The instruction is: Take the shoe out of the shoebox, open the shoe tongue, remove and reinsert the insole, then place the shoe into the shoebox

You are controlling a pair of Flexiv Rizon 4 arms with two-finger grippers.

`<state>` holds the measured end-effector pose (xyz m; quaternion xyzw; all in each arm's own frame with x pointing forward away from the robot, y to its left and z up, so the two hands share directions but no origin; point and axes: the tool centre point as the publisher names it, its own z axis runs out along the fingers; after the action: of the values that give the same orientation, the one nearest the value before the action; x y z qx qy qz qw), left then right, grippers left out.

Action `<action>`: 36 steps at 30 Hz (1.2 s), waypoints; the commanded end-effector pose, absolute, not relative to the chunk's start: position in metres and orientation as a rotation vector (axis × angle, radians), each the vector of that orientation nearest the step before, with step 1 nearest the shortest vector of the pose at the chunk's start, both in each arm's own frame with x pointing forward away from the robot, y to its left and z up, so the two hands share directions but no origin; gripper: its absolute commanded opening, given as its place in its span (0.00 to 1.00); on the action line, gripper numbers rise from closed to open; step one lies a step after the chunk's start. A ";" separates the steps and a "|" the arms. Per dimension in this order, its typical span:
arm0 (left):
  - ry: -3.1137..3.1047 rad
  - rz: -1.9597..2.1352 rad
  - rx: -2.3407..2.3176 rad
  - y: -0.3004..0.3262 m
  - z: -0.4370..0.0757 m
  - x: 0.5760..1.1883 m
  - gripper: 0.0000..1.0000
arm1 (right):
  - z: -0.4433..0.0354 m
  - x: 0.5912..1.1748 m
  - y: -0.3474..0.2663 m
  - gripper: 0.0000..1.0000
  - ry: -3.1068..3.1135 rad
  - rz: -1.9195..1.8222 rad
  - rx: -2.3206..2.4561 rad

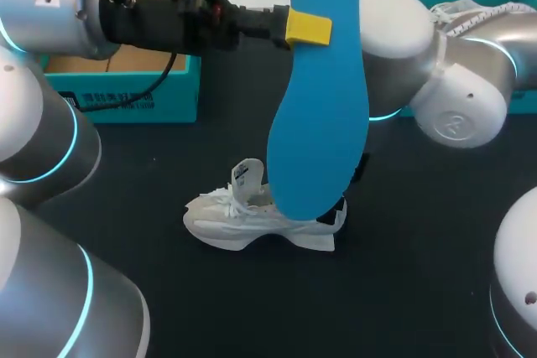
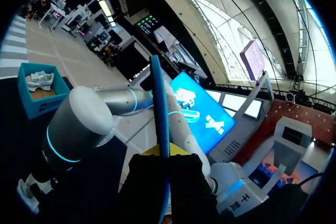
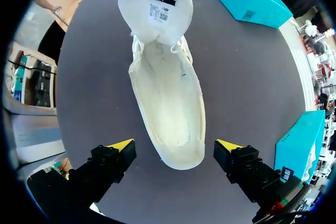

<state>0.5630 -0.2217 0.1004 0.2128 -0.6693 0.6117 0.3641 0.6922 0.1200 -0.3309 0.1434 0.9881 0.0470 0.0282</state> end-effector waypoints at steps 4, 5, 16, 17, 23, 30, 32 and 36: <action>-1.721 1.574 0.547 -0.223 0.099 0.563 0.00 | -0.332 0.692 0.119 1.00 3.049 0.147 0.443; -1.721 1.574 0.547 -0.223 0.099 0.563 0.00 | -0.332 0.692 0.119 1.00 3.049 0.147 0.443; -1.721 1.574 0.547 -0.223 0.099 0.563 0.00 | -0.337 0.748 0.145 1.00 3.075 0.158 0.374; -1.721 1.574 0.547 -0.223 0.099 0.563 0.00 | -0.338 0.752 0.148 1.00 3.078 0.157 0.355; -1.721 1.574 0.547 -0.223 0.099 0.563 0.00 | -0.350 0.766 0.163 1.00 3.111 0.128 0.291; -1.721 1.574 0.547 -0.223 0.099 0.563 0.00 | -0.358 0.760 0.180 1.00 3.118 0.125 0.291; -1.721 1.574 0.547 -0.223 0.099 0.563 0.00 | -0.361 0.757 0.183 1.00 3.122 0.127 0.296; -1.721 1.574 0.547 -0.223 0.099 0.563 0.00 | -0.367 0.756 0.189 0.94 3.141 0.127 0.293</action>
<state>0.5630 -0.2217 0.1004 0.2128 -0.6693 0.6117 0.3641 0.7527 0.1808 -0.3598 0.0927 0.9946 0.0464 -0.0042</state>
